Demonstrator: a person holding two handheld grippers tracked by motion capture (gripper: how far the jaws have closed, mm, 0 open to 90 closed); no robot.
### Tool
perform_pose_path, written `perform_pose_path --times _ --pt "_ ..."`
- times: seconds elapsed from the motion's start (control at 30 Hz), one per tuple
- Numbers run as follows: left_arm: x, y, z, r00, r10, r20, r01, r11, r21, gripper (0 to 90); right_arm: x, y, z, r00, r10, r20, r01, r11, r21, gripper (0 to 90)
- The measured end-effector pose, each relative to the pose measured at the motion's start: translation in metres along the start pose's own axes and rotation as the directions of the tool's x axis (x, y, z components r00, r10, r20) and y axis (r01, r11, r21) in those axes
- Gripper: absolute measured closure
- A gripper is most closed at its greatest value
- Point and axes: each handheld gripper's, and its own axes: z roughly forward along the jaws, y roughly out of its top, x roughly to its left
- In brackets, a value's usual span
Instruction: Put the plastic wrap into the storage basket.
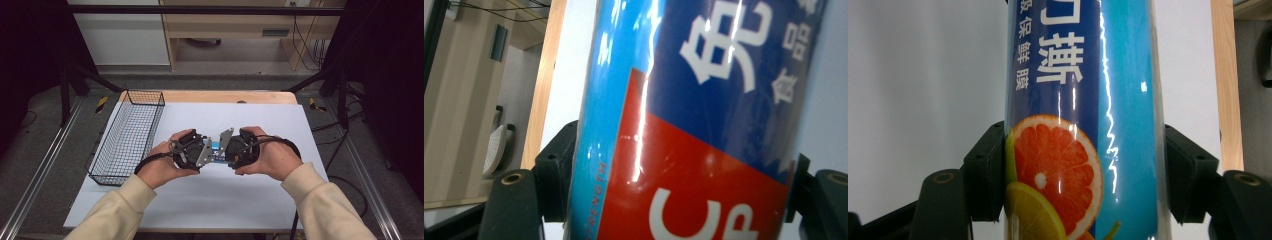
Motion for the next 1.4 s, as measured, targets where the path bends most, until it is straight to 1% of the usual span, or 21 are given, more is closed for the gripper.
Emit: perform_pose_path --times 0.03,0.2,0.3,0.33,0.47,0.5,0.53,0.57,0.6,0.67,0.7,0.73,0.77,0.8,0.83,0.93,1.0,1.03,1.1,1.17,1.4 --pt "0.000 -0.001 0.002 0.9997 -0.005 0.022 0.005 1.0000 0.001 27.3 0.001 0.001 0.000 1.0000 -0.008 -0.002 0.008 0.9999 0.011 32.2" --pt "-0.003 -0.002 0.003 0.9995 -0.011 0.029 0.011 0.9999 -0.005 28.1 0.002 0.001 0.003 0.9999 -0.017 -0.005 0.017 0.9998 0.009 32.2" --pt "-0.005 -0.002 0.001 0.9998 -0.010 0.019 0.010 0.9999 0.004 28.2 0.003 0.000 0.004 0.9997 -0.022 -0.009 0.022 0.9997 0.002 32.1" --pt "-0.006 -0.003 0.001 0.9998 -0.014 0.015 0.014 0.9999 -0.006 28.4 0.003 0.000 0.005 0.9997 -0.021 -0.010 0.021 0.9998 0.003 32.0" --pt "-0.007 -0.004 -0.002 0.9999 -0.010 -0.004 0.010 0.9999 -0.003 28.6 0.003 0.000 0.006 0.9995 -0.031 0.002 0.032 0.9995 -0.009 31.5" --pt "-0.006 -0.004 -0.002 0.9998 -0.017 -0.006 0.017 0.9999 -0.003 28.6 0.004 -0.001 0.006 0.9991 -0.036 0.022 0.037 0.9992 -0.014 30.9" --pt "-0.006 -0.004 -0.002 0.9998 -0.017 -0.006 0.017 0.9999 -0.003 28.7 0.004 -0.001 0.006 0.9991 -0.036 0.022 0.037 0.9992 -0.014 30.9" --pt "-0.004 -0.005 -0.003 0.9997 -0.023 0.002 0.023 0.9997 0.005 28.8 0.003 -0.001 0.006 0.9984 -0.039 0.040 0.040 0.9989 -0.022 25.4" --pt "-0.004 -0.005 -0.003 0.9997 -0.023 0.002 0.023 0.9997 0.005 29.0 0.003 -0.001 0.006 0.9984 -0.039 0.040 0.040 0.9989 -0.022 25.4" --pt "-0.003 -0.007 -0.002 0.9989 -0.046 0.003 0.046 0.9989 -0.007 29.3 0.002 -0.003 0.005 0.9977 -0.035 0.058 0.036 0.9992 -0.017 18.6" --pt "-0.002 -0.008 -0.003 0.9993 -0.037 -0.005 0.037 0.9993 0.004 29.5 0.001 -0.004 0.005 0.9977 -0.028 0.062 0.029 0.9995 -0.015 15.5" --pt "-0.001 -0.010 -0.004 0.9993 -0.036 -0.006 0.036 0.9993 0.009 29.7 0.000 -0.007 0.004 0.9972 -0.027 0.070 0.027 0.9996 -0.002 13.4" --pt "-0.001 -0.014 -0.005 0.9988 -0.048 -0.011 0.048 0.9987 0.014 29.9 -0.001 -0.014 0.002 0.9945 -0.028 0.101 0.026 0.9995 0.020 9.8" --pt "-0.001 -0.014 -0.005 0.9988 -0.048 -0.011 0.048 0.9987 0.014 29.9 -0.001 -0.014 0.002 0.9945 -0.028 0.101 0.026 0.9995 0.020 9.8" --pt "0.000 -0.016 -0.006 0.9985 -0.053 -0.011 0.053 0.9985 0.016 30.0 -0.003 -0.024 0.000 0.9935 -0.009 0.113 0.006 0.9995 0.031 8.8" --pt "0.001 -0.021 -0.007 0.9984 -0.054 -0.014 0.055 0.9983 0.019 30.2 -0.006 -0.034 -0.002 0.9913 -0.004 0.132 0.002 0.9998 0.017 9.2" --pt "0.002 -0.023 -0.008 0.9988 -0.046 -0.017 0.047 0.9983 0.033 30.2 -0.007 -0.045 -0.002 0.9905 0.026 0.135 -0.030 0.9993 0.023 9.4" --pt "0.002 -0.023 -0.008 0.9991 -0.038 -0.018 0.038 0.9986 0.037 30.2 -0.007 -0.052 -0.002 0.9900 0.027 0.138 -0.027 0.9996 -0.002 10.6" --pt "0.001 -0.022 -0.007 0.9993 -0.036 -0.011 0.036 0.9984 0.043 30.3 -0.007 -0.054 -0.002 0.9904 0.034 0.134 -0.033 0.9994 -0.006 10.2" --pt "-0.001 -0.022 -0.004 0.9991 -0.044 -0.001 0.044 0.9981 0.045 30.4 -0.006 -0.057 -0.002 0.9881 0.046 0.147 -0.047 0.9989 0.001 9.7" --pt "-0.004 -0.023 0.001 0.9993 -0.038 0.007 0.037 0.9980 0.052 30.4 -0.010 -0.069 -0.008 0.9807 0.070 0.183 -0.068 0.9976 -0.012 8.2"
